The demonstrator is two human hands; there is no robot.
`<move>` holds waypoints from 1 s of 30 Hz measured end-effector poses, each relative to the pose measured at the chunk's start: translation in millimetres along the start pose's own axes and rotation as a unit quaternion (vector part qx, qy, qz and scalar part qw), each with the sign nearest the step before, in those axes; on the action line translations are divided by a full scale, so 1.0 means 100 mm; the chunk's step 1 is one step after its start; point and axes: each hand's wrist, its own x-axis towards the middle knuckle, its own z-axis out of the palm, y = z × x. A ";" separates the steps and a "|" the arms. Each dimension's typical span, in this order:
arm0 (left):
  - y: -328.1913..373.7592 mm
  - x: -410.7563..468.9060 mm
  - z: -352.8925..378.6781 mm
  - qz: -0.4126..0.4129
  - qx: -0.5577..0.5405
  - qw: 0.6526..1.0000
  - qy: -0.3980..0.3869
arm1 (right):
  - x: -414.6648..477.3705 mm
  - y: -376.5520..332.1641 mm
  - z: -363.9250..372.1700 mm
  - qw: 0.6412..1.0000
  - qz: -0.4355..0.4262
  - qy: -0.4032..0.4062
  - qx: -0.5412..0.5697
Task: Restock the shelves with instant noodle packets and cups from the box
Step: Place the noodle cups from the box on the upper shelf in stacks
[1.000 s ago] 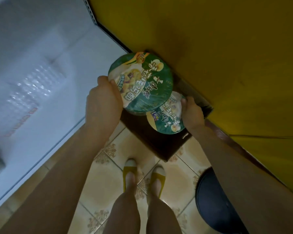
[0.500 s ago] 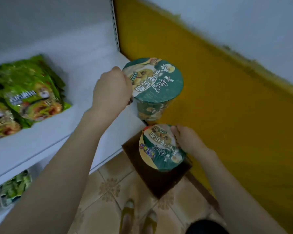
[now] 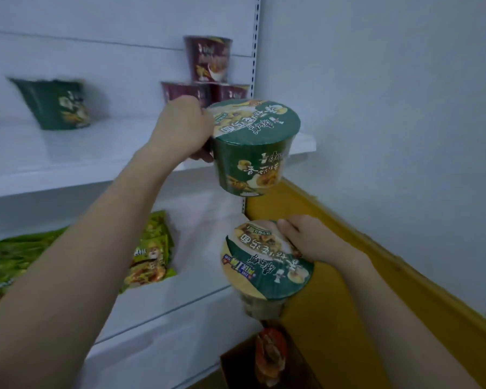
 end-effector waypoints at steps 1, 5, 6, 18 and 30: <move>0.02 0.05 -0.14 -0.005 -0.004 1.000 0.005 | 0.06 -0.11 -0.09 1.000 -0.014 0.007 0.000; 0.03 0.25 -0.76 -0.012 -0.003 0.999 0.041 | 0.35 -0.60 -0.39 0.998 -0.066 0.022 0.011; 0.02 0.31 -0.92 -0.013 -0.002 0.999 0.050 | 0.42 -0.72 -0.46 0.997 -0.076 0.024 0.013; -0.34 1.27 -2.37 -0.025 0.027 0.986 0.161 | 1.59 -2.18 -0.97 0.984 -0.114 0.093 0.102; -1.03 1.95 -2.67 -0.050 0.058 0.985 0.158 | 3.02 -2.79 -0.67 0.988 -0.036 0.058 0.136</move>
